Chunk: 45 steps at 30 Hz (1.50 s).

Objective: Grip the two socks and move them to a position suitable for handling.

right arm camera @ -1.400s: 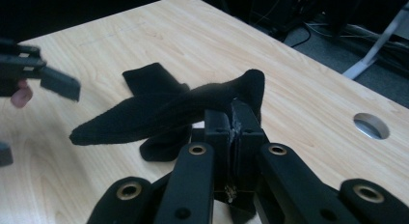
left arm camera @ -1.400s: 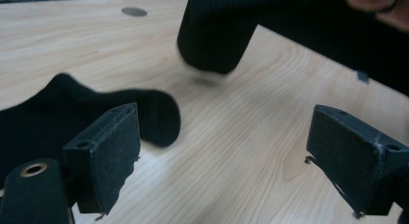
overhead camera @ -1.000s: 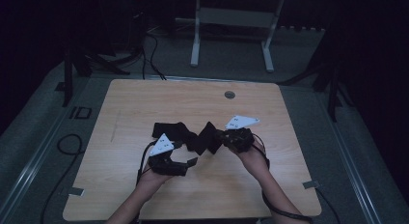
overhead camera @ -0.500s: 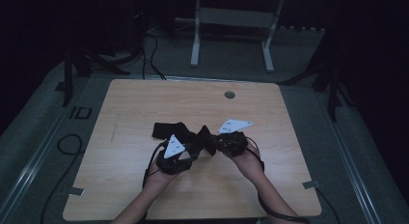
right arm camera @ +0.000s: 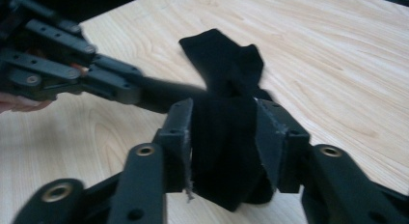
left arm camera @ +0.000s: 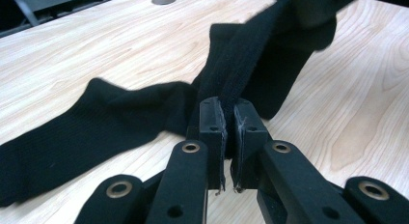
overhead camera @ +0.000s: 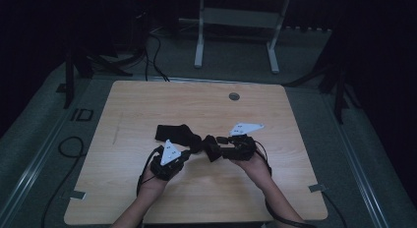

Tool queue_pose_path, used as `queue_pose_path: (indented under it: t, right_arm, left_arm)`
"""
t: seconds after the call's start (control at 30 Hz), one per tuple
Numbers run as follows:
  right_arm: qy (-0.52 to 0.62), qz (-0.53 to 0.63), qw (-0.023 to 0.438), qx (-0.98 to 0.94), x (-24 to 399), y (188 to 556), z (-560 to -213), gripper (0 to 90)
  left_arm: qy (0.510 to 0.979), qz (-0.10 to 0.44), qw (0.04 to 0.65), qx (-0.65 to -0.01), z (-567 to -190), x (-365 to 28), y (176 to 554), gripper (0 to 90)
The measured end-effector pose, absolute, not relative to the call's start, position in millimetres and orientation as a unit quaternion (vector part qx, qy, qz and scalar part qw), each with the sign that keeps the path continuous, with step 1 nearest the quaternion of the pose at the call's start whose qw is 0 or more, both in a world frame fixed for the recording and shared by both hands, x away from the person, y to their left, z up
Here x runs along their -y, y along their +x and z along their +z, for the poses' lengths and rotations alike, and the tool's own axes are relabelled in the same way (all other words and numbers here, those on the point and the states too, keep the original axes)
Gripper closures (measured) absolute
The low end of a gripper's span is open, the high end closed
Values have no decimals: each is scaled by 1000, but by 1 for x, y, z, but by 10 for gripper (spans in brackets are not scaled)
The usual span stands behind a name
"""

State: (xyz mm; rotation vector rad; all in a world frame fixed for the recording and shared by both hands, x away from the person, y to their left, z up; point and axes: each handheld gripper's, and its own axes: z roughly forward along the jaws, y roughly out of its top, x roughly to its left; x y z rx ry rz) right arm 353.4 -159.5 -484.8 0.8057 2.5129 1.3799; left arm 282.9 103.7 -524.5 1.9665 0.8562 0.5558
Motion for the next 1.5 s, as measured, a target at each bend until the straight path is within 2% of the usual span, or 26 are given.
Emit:
queue_pose_path:
  t: [0.3,0.53,0.73,0.87,0.9,0.93,1.0,1.3,1.5]
  right_arm:
    - [314,417,92,-848,171,371,-505,570]
    - [329,369,66,-867,157,389,-536,564]
    - [331,343,58,-877,150,394,-545,665]
    - [334,333,50,-880,149,395,-548,678]
    - [332,331,45,-882,149,395,-550,788]
    - [331,330,46,-883,149,395,-550,845]
    - [328,335,45,-882,151,394,-549,874]
    - [320,371,58,-870,172,376,-523,883]
    - [329,408,70,-849,215,345,-495,882]
  left_arm:
    - [798,245,431,-343,-528,-117,268,853]
    - [798,236,427,-352,-530,-126,266,853]
    - [800,234,428,-349,-531,-124,266,853]
    - [801,235,427,-349,-532,-124,266,853]
    - [800,234,426,-351,-533,-125,266,853]
    - [801,231,427,-351,-533,-125,266,853]
    - [800,232,426,-351,-533,-125,266,853]
    - [799,242,431,-343,-527,-128,261,853]
    - [797,248,445,-326,-521,-137,246,852]
